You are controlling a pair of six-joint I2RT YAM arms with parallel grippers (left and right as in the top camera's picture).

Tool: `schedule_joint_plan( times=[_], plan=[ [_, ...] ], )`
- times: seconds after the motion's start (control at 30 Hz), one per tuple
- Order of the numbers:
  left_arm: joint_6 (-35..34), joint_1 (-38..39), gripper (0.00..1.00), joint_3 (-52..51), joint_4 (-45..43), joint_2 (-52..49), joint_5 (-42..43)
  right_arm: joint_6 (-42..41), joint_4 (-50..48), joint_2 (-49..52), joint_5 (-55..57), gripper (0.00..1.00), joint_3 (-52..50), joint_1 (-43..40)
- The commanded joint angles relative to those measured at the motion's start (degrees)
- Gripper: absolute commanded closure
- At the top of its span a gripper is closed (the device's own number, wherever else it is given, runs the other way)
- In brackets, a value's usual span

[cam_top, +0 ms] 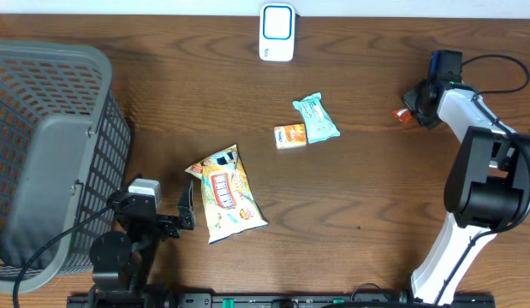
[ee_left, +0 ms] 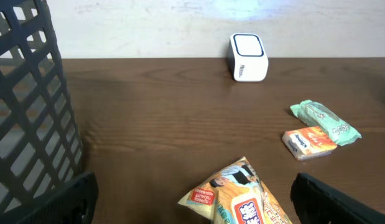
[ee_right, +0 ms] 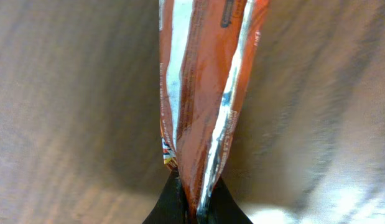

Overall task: Scan the item barcode
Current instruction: 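Move the TOP bar to the right side and release it on the table, then reach the right gripper to the green wipes pack and grasp it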

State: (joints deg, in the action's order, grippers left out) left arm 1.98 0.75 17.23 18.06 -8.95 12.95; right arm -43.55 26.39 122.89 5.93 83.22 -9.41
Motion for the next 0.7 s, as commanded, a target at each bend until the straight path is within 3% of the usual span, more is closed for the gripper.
schedule_joint_plan(
  times=[0.0,0.13,0.27,0.33,0.4,0.43,0.47,0.5,0.57,0.67],
  plan=[
    [0.79,-0.15,0.01,-0.15,-0.04,0.09,-0.37,4.66,5.49,1.66,7.13,0.99,-1.90,-3.74],
    [0.79,-0.15,0.01,-0.15,-0.04,0.09,-0.37,4.66,11.89,-2.89,18.08,0.99,-1.90,-8.94],
    [0.79,-0.15,0.01,-0.15,-0.04,0.09,-0.37,6.27,12.02,-5.35,26.77,0.99,-1.90,-14.82],
    [0.79,-0.15,0.01,-0.15,-0.04,0.09,-0.37,13.99,8.24,-5.38,25.53,0.99,-1.90,-17.44],
    [0.79,-0.15,0.01,-0.15,-0.04,0.09,-0.37,28.89,4.15,-5.51,17.29,0.96,-1.84,-19.28],
    [0.79,-0.15,0.01,-0.15,-0.04,0.09,-0.37,41.97,2.36,-5.68,8.11,0.68,-1.53,-20.17],
    [0.79,-0.15,0.01,-0.15,-0.04,0.09,-0.37,44.35,2.32,-5.75,6.54,0.57,-1.40,-20.26],
    [0.79,-0.15,0.01,-0.15,-0.04,0.09,-0.37,50.31,2.71,-6.08,3.34,0.34,-0.90,-20.39],
    [0.79,-0.15,0.01,-0.15,-0.04,0.09,-0.37,54.18,3.21,-7.15,4.00,0.16,-0.11,-20.26],
    [0.79,-0.15,0.01,-0.15,-0.04,0.09,-0.37,54.12,3.15,-10.23,4.44,0.06,0.87,-20.22]
  ],
)
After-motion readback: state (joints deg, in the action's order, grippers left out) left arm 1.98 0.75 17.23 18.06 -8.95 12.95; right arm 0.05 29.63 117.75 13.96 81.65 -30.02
